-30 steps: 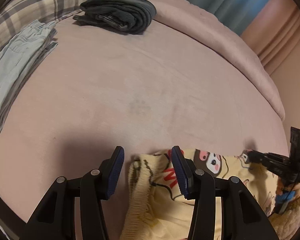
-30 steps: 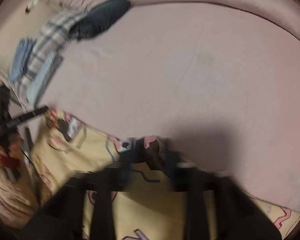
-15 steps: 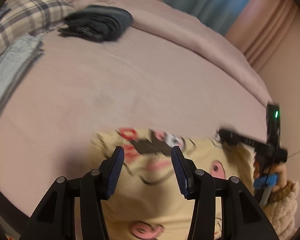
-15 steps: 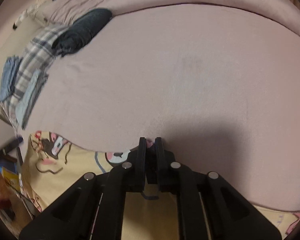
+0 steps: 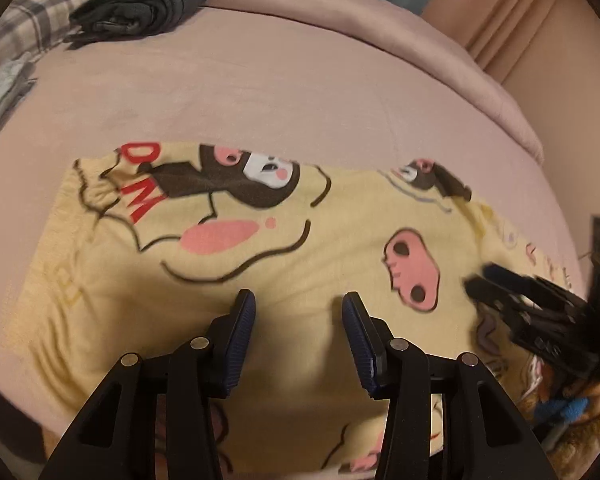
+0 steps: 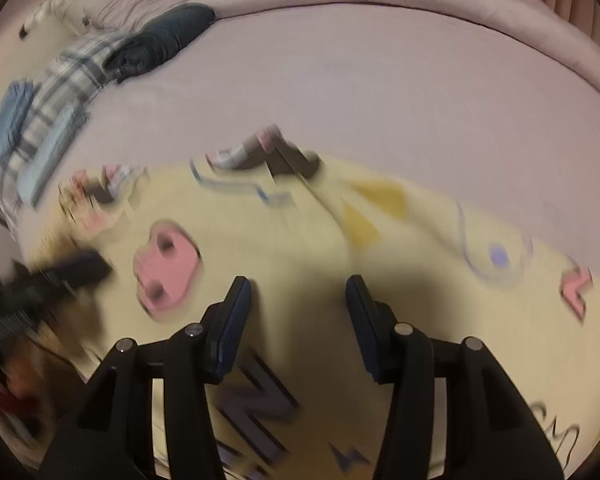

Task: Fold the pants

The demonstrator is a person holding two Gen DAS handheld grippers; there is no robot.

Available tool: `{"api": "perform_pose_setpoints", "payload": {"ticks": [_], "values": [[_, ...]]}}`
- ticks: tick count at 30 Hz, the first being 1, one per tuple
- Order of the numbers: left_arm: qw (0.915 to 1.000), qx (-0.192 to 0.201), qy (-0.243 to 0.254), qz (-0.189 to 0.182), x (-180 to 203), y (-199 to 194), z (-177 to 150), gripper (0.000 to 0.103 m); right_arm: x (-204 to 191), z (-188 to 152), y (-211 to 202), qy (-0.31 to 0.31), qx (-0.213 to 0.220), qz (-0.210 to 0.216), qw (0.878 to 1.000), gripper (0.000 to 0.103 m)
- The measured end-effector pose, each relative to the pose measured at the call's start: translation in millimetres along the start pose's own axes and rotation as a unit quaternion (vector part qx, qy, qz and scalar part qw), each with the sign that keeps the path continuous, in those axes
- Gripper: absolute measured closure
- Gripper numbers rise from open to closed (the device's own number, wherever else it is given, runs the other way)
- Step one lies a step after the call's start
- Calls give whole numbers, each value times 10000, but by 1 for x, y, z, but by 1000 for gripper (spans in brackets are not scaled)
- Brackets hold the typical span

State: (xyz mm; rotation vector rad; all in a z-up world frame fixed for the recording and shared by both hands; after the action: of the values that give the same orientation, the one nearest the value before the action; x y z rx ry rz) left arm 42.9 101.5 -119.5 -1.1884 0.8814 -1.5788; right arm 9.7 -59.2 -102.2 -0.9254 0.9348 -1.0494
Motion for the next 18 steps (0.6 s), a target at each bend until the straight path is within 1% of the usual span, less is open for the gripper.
{"api": "perform_pose_setpoints", "payload": {"ticks": [1,3,4,5,6,7,8,9,10,11,13,14,16,18], "values": [[10000,-35,8,31,1,-1,-4,55,2,-10,-4,8,-90,-6,10000,53],[9999,-100,19,137,3,-7,-13,55,8,-25,-14,71,-133,42,9999,53],[9997,-120,-13,206,4,-14,-20,55,15,-35,-25,217,-134,64,9997,54],[9998,-123,-26,181,4,-19,-24,55,22,-43,-32,375,-118,77,9992,53],[9998,-156,-73,55,5,-26,-30,55,30,-50,-39,559,-94,115,9983,53],[9994,-237,-131,-214,6,-31,-36,55,42,-63,-50,805,-45,256,9964,52],[9977,-367,-181,-542,8,-33,-42,55,46,-71,-54,916,-21,352,9952,51],[9961,-455,-213,-719,8,-32,-50,55,52,-82,-60,1049,-11,462,9934,51],[9933,-578,-243,-967,12,-32,-54,55,54,-91,-64,1138,-14,494,9923,51],[9911,-651,-249,-1137,15,-28,-57,55,57,-100,-67,1230,-18,484,9912,51],[9895,-733,-328,-1202,18,-20,-59,55,55,-112,-68,1276,-75,471,9907,51],[9887,-793,-393,-1208,19,-15,-58,55,50,-113,-66,1276,-90,490,9906,51],[9856,-869,-573,-1334,22,-4,-57,55,47,-119,-63,1301,-124,582,9897,51],[9842,-925,-717,-1330,22,2,-56,55,44,-117,-58,1335,-154,588,9892,51]]}}
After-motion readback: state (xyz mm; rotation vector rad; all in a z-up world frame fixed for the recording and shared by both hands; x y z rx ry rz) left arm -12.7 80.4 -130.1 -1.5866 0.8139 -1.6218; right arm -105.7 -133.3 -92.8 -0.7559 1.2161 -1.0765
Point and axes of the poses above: each gripper's, at about its wrist camera, not at the fingertips, and y roughly the way its jaws point, x to its right, z to its top, the point moved 1 cm from there along y, roughly the way its jaws point, and after that the axes turned 11 degrees about -x, right-handed, at the moved point
